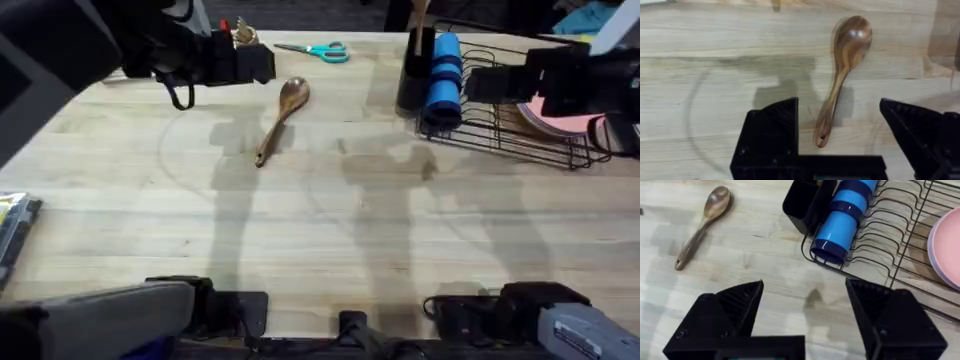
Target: Pick up the spoon on the table one by one and put them onto the rack
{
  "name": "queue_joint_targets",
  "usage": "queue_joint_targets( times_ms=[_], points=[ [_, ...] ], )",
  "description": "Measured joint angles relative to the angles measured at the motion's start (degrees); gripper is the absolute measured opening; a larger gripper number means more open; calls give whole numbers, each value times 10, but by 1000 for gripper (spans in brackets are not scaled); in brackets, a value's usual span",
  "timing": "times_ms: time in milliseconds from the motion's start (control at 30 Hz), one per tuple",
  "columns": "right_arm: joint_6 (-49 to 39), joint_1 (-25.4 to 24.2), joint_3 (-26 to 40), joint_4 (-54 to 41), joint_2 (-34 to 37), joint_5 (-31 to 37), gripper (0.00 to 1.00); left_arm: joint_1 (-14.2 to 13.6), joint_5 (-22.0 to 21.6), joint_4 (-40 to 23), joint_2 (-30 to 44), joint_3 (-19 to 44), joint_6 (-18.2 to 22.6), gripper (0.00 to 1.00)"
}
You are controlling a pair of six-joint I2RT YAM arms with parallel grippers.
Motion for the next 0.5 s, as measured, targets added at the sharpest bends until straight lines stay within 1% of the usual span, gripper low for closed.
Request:
queue_joint_targets(
  times_ms=[100, 167, 200, 233, 433, 467, 500],
  points=[
    [0, 0, 0, 0, 0, 0, 992, 0, 2, 1, 12, 0, 3, 993],
    [0, 0, 0, 0, 0, 0, 992, -3, 2, 2, 17, 0, 15, 992],
    [0, 0, 0, 0, 0, 0, 992, -18, -1, 1, 20, 0, 41, 993],
    [0, 0, 0, 0, 0, 0, 992, -27, -3, 2, 21, 0, 50, 993],
    [0, 0, 0, 0, 0, 0, 992, -75, -23, 2, 43, 13, 85, 993],
    [0, 0, 0, 0, 0, 0, 992, -92, -34, 13, 80, 24, 95, 993],
    [0, 0, 0, 0, 0, 0, 992, -94, -35, 15, 90, 24, 96, 993]
  ],
)
